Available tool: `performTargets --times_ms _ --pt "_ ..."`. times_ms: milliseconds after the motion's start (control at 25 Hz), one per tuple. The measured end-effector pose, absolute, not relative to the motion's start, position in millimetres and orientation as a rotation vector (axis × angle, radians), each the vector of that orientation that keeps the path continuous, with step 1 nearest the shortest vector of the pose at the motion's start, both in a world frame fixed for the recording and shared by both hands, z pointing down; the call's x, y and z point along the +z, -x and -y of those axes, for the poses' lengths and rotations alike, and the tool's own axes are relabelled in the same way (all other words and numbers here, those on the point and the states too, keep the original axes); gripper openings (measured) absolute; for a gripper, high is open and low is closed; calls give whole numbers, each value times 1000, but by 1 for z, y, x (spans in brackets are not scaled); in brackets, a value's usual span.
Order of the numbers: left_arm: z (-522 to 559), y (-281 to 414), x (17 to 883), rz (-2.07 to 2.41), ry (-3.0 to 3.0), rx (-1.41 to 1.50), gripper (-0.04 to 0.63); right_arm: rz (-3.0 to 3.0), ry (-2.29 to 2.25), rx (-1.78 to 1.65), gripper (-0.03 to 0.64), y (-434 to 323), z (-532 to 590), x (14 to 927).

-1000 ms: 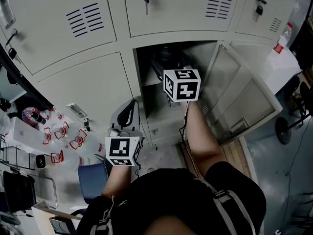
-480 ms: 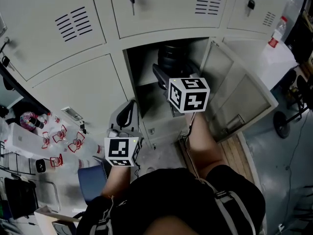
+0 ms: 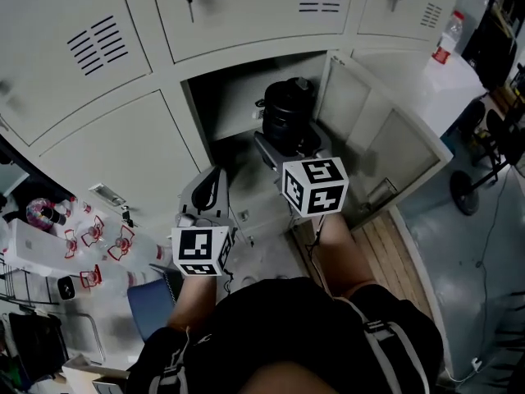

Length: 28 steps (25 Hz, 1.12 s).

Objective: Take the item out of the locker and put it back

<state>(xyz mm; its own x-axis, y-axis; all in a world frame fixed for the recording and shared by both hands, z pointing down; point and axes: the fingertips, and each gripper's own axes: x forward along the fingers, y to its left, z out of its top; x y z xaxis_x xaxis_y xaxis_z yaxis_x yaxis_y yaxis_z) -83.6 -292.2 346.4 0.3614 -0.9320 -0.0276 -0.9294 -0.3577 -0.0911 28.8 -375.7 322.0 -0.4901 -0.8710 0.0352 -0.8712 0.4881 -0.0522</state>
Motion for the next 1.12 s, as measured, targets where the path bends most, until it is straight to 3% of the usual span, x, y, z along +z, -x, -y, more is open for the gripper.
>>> performTargets --times_ms 1120 --pt "288 48 362 -1632 2610 -52 11 2618 -1643 135 433 -72 305 395"
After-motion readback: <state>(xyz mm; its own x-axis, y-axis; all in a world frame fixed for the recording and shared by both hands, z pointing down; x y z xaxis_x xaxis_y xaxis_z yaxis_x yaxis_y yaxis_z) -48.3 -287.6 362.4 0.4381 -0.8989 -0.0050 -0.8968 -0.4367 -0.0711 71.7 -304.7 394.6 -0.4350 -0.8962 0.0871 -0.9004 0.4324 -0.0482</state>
